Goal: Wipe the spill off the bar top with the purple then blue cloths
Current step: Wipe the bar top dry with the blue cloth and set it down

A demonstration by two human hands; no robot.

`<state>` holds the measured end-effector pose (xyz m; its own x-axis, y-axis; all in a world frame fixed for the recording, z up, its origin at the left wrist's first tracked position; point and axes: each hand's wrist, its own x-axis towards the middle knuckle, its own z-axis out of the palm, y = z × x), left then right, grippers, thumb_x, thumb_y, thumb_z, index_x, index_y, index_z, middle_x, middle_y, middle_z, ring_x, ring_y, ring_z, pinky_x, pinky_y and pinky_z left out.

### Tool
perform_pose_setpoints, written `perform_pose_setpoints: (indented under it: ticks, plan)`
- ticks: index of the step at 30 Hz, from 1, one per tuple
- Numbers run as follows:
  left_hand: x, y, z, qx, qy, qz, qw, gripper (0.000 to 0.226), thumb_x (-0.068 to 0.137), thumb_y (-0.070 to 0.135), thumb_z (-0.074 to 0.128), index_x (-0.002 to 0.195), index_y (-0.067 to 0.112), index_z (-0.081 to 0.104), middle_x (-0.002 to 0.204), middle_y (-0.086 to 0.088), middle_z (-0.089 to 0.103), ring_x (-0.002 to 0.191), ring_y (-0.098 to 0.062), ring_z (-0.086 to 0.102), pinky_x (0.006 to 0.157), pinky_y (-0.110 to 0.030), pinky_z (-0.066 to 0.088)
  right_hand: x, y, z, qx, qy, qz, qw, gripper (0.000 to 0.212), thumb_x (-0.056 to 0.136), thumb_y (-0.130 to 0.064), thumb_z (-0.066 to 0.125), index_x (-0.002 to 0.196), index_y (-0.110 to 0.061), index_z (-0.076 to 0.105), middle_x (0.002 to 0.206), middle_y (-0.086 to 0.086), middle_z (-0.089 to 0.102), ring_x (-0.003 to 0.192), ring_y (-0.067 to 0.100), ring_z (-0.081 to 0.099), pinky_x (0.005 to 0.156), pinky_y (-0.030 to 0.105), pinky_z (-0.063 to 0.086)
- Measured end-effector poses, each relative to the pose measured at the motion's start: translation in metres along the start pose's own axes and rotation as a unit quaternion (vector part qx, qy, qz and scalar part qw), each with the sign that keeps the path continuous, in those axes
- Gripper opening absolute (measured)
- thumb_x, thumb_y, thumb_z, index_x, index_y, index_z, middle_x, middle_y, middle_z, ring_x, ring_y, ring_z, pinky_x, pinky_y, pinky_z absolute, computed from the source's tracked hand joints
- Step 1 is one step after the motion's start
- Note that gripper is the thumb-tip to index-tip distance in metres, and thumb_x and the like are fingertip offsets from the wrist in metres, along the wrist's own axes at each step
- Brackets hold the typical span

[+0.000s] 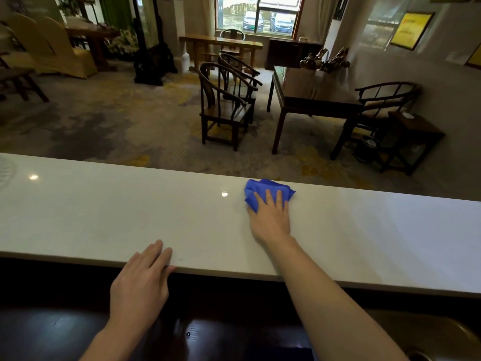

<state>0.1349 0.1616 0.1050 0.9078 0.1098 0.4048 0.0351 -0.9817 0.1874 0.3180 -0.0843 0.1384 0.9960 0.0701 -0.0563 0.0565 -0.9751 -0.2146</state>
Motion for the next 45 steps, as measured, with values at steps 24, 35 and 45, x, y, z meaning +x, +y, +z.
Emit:
perform_pose_setpoints:
  ticks: [24, 35, 45]
  plan:
    - [-0.001, 0.013, -0.023, -0.004, -0.084, -0.027, 0.996, 0.054, 0.084, 0.044, 0.041, 0.115, 0.009, 0.069, 0.13, -0.015, 0.064, 0.113, -0.034, 0.064, 0.1, -0.047, 0.049, -0.099, -0.022, 0.023, 0.003, -0.008, -0.26, 0.966, 0.058, 0.103, -0.038, 0.041, 0.158, -0.028, 0.027, 0.172, 0.001, 0.01, 0.158, 0.022, -0.006, 0.128, 0.043, -0.002]
    - [-0.005, 0.017, -0.022, -0.005, -0.102, -0.023, 0.995, 0.063, 0.084, 0.05, 0.037, 0.123, 0.006, 0.061, 0.136, -0.018, 0.057, 0.124, -0.036, 0.054, 0.107, -0.051, 0.041, -0.114, 0.08, 0.002, -0.035, 0.043, -0.069, 0.996, 0.058, 0.106, -0.04, 0.035, 0.16, -0.03, 0.018, 0.172, 0.002, 0.005, 0.157, 0.023, -0.012, 0.124, 0.038, -0.008]
    - [-0.005, 0.017, -0.023, -0.001, -0.106, -0.013, 0.994, 0.065, 0.087, 0.051, 0.038, 0.131, 0.007, 0.056, 0.144, -0.018, 0.051, 0.134, -0.034, 0.046, 0.114, -0.048, 0.031, -0.13, 0.036, 0.004, -0.041, 0.043, 0.002, 0.998, 0.06, 0.106, -0.044, 0.032, 0.161, -0.026, 0.014, 0.172, 0.009, 0.003, 0.156, 0.034, -0.012, 0.126, 0.049, -0.007]
